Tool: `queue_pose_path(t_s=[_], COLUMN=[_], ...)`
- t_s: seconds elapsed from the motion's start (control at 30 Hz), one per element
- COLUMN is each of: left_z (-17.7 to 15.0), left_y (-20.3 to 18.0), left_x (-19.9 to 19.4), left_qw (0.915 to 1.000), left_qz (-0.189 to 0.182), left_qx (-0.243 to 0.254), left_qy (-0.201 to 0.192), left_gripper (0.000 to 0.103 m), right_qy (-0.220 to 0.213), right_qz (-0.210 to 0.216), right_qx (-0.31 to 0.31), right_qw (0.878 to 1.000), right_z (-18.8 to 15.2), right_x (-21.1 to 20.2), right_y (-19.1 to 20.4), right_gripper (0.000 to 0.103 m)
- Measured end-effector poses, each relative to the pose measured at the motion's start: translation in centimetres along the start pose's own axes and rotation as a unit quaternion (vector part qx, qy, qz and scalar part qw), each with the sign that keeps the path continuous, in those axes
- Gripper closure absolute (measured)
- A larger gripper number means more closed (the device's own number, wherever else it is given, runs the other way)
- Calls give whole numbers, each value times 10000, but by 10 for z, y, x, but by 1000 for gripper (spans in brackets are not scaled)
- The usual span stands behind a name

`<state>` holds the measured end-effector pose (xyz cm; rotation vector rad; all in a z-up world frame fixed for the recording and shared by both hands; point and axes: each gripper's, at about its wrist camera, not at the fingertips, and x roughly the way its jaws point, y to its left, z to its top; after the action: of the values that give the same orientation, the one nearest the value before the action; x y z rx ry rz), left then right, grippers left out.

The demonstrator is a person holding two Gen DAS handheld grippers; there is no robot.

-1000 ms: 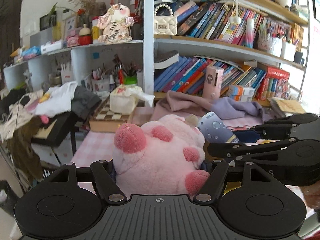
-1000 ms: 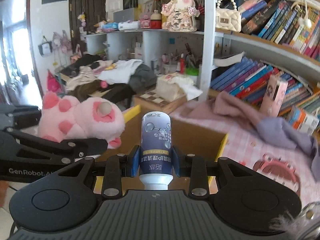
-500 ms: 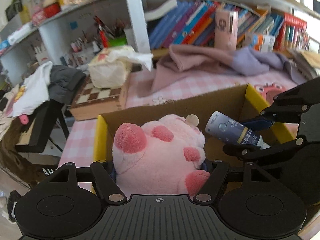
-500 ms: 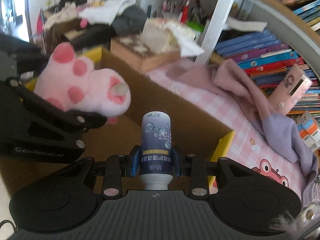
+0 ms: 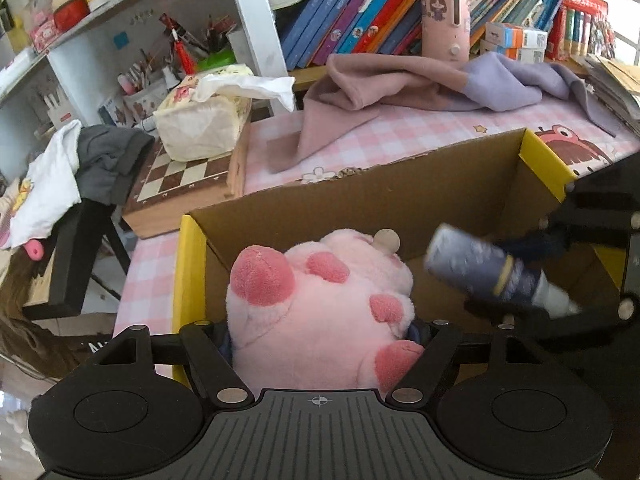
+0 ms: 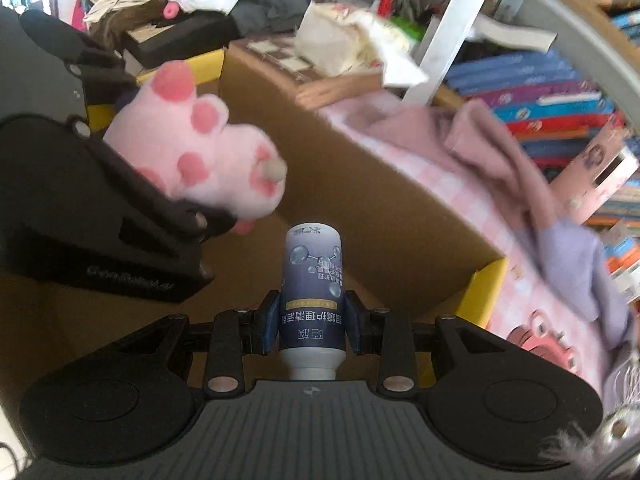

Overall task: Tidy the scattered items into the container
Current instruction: 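Lower the pig with the left gripper while the right lowers the bottle into the box, then open both grippers and withdraw them from the yellow box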

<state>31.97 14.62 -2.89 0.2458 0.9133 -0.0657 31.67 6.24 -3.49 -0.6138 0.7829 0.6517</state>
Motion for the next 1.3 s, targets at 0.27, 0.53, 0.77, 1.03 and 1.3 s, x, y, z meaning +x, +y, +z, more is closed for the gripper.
queue_pose_path(t_s=[0.27,0.53,0.77,1.03,1.3], left_z=[-2,-8,-14,-27,-51], left_y=[-6,-11,-5,3,-5], left_x=[-1,-22,-59,-113,-161], left_qw=[9992,9960,9927,9840,9753], left_qz=[380,749,801,755,598], left_qx=[144,200,-191,-694,-959], left_qy=[30,-446,-883,-1456,-1898], left_gripper=[24,18,10,3,0], right_qy=[-66,-347,-750,-1338,-1769], right_qz=[-212,-407,-444,-477,-593], right_qx=[25,214,438,779,983], right_qw=[9997,9983,9952,9868,9775], right_z=[-2,-7,-10,-17,-37], right_x=[-3,-18,-55,-111,-159], right_y=[1,-1,-4,-6,4], right_gripper=[66,54,46,31,24])
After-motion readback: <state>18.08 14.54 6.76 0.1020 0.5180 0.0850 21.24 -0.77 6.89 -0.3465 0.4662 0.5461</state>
